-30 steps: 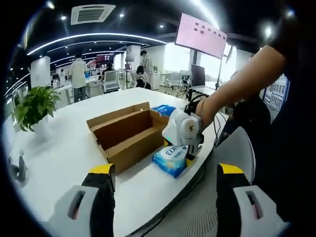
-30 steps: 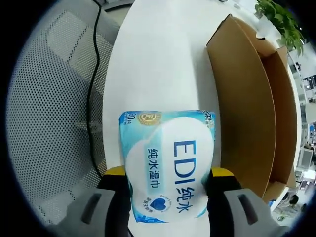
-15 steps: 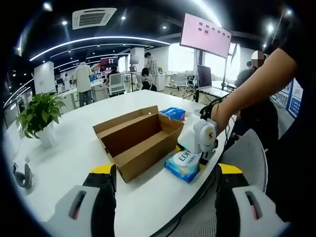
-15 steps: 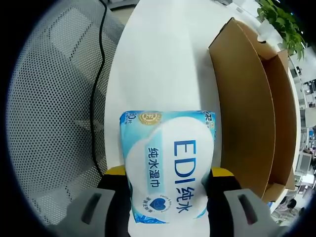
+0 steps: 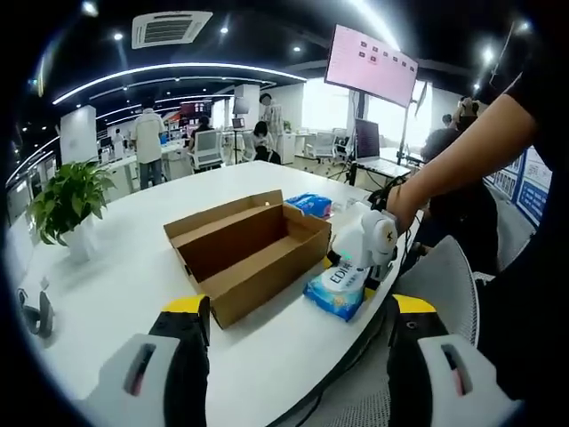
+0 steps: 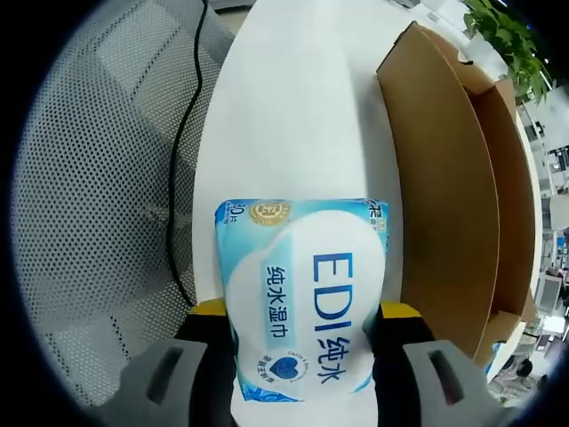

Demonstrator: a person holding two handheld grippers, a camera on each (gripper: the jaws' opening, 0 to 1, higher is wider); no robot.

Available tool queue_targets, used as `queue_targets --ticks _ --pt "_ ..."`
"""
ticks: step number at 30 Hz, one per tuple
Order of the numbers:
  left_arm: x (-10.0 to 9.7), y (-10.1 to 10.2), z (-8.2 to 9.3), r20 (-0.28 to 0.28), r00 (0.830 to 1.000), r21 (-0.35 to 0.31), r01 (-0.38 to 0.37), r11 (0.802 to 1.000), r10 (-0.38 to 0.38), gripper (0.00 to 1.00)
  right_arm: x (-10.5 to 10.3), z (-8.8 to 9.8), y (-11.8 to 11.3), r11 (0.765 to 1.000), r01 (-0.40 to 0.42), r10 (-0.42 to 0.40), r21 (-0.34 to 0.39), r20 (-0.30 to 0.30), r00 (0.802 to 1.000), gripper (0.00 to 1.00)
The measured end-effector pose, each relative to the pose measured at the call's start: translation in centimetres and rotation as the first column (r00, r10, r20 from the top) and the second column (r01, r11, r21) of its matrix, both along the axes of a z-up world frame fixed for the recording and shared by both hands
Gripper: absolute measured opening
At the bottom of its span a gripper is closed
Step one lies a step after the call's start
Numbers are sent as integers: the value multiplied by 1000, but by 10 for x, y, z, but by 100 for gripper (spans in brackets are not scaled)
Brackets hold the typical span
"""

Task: Operate the shoe box by opening the lid, removing the specified soft item, and placing it in the target area until the item is outside and the box remains undamaged.

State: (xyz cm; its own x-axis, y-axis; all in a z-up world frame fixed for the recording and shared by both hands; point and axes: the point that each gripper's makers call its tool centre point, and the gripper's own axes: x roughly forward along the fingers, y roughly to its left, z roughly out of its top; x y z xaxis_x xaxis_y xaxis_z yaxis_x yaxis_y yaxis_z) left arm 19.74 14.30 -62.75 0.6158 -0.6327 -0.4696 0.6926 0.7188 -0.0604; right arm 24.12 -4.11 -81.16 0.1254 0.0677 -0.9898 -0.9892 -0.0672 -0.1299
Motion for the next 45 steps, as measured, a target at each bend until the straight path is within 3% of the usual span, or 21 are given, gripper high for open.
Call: queue_targets --ticks 12,18,27,45 --pt "-8 -6 -11 -26 1000 31 12 999 -12 82 -7 -3 -32 998 55 -55 0 3 998 59" --pt "-7 -9 -10 -16 1000 61 19 998 -18 81 -10 -4 -45 998 64 -64 -4 5 998 59" --pt "3 -4 -3 1 1000 55 -16 998 16 80 -10 -4 -59 998 58 -58 -17 0 998 59" --pt "0 3 -17 -47 999 90 6 996 -2 78 -6 -2 -91 995 93 -93 -33 2 996 59"
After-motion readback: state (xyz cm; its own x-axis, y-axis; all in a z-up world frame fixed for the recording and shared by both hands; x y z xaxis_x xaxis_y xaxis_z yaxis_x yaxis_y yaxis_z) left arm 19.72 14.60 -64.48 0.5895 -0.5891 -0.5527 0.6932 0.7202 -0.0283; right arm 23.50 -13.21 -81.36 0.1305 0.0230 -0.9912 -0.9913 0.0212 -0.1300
